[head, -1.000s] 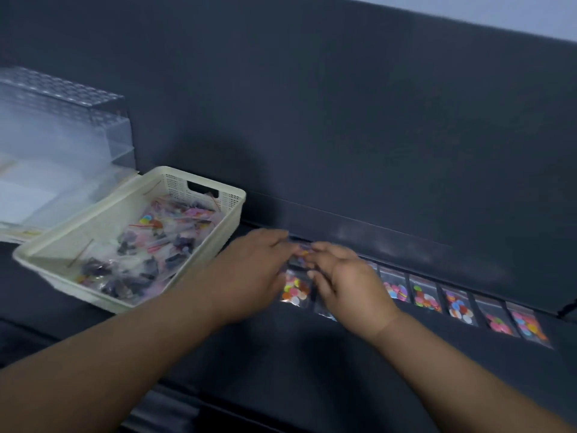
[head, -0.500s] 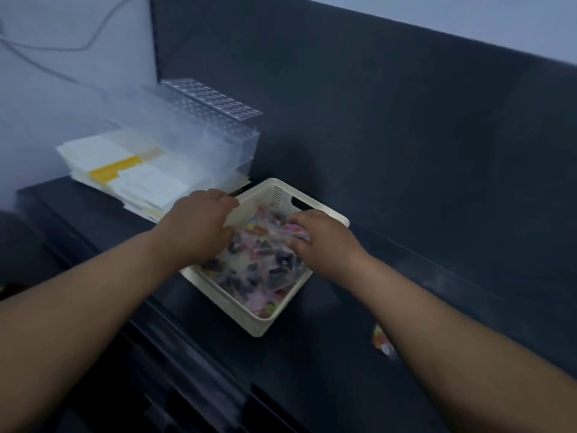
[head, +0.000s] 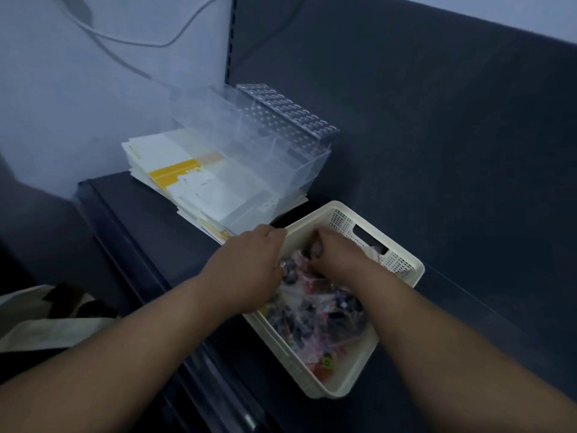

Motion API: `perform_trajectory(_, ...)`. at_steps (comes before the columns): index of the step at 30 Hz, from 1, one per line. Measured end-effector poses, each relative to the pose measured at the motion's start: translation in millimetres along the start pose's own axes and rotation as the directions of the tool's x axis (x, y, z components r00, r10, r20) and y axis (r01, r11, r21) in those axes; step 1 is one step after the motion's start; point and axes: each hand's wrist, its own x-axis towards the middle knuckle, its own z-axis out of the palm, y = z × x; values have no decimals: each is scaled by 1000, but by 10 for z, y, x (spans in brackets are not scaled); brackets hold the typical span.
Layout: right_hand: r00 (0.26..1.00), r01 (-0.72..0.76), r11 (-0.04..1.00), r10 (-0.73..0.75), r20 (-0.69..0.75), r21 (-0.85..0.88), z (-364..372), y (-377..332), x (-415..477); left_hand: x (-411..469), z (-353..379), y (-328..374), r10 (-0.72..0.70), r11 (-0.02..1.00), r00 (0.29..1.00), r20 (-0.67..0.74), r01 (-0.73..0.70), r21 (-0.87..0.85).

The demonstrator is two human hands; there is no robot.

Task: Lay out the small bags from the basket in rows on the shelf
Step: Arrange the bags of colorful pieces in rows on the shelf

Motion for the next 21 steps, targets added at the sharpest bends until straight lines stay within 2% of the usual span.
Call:
perform_trajectory(4, 999, 27, 999, -28, 19, 40, -29, 41, 59, 15, 7, -9, 7, 1000, 1000, 2, -7, -9)
perform_trajectory(6, 998, 55, 987, -54, -10, 148, -49, 37, 36, 23, 13, -16, 3, 1000, 1000, -2, -3, -15)
perform_trajectory(8, 1000, 23, 935, -16, -22, 354, -92, 24, -27, 33, 13, -13, -5, 999, 1000, -3, 5, -40)
perform_trajectory(11, 996, -84, 684, 64, 55, 725, -169, 25, -154, 53, 3, 4, -30, 997, 999, -33, 28, -68)
perform_trajectory(15, 993, -115, 416, 41, 107, 902, -319, 54, -336, 108, -31, 90, -32, 991, 988, -150, 12, -131)
perform_trajectory(17, 992, -129, 318, 55, 118, 939, -367, 84, -401, 132, -61, 175, -34, 980, 983, -178, -2, -199)
perform_trajectory(18, 990, -131, 307, 80, 112, 943, -377, 111, -424, 144, -68, 222, -39, 972, 983, -179, -4, -234)
perform_trajectory(21, 981, -124, 378, 185, 57, 917, -395, 207, -458, 201, -52, 338, -53, 934, 992, -112, 9, -357)
